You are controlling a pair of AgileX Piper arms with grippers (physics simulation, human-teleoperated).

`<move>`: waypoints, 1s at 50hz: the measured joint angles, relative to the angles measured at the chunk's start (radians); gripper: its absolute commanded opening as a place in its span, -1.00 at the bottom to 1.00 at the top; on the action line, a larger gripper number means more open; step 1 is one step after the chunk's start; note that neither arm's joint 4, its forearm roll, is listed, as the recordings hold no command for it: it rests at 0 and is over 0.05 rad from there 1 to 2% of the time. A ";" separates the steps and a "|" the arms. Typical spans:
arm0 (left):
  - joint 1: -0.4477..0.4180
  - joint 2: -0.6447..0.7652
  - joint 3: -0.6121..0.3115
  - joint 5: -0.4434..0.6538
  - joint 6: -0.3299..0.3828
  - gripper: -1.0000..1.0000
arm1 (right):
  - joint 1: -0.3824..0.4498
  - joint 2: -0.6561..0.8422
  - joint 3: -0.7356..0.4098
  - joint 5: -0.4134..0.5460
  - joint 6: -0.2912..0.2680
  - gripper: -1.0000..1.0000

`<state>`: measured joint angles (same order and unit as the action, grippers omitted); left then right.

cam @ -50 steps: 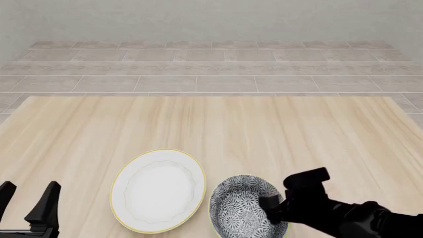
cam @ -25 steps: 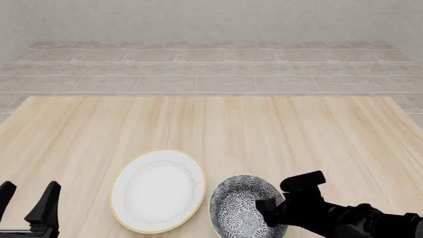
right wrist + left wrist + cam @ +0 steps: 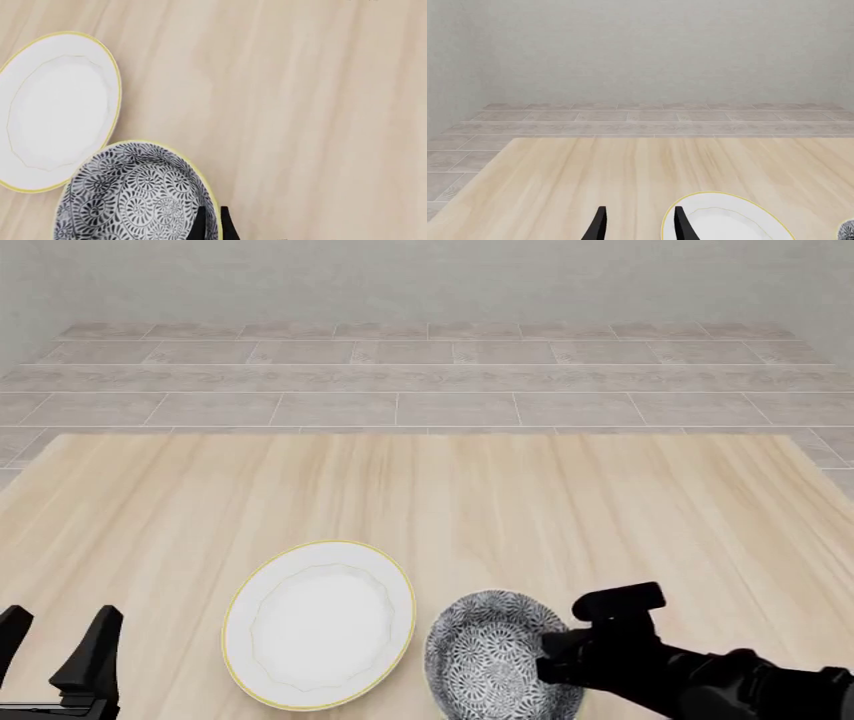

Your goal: Put the bowl on the plate.

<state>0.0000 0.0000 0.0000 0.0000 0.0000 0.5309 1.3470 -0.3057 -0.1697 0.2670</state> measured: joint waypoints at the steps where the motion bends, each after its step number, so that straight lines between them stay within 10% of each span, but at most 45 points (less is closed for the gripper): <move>1: 0.000 0.000 0.000 0.000 0.000 1.00 | -0.002 -0.003 0.000 0.002 0.000 -1.00; 50: 0.000 0.000 0.000 0.000 0.000 1.00 | -0.038 -0.283 -0.253 0.307 -0.089 -1.00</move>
<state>0.0000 0.0000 0.0000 0.0000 0.0000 0.4926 1.0640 -0.5592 0.1372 0.1784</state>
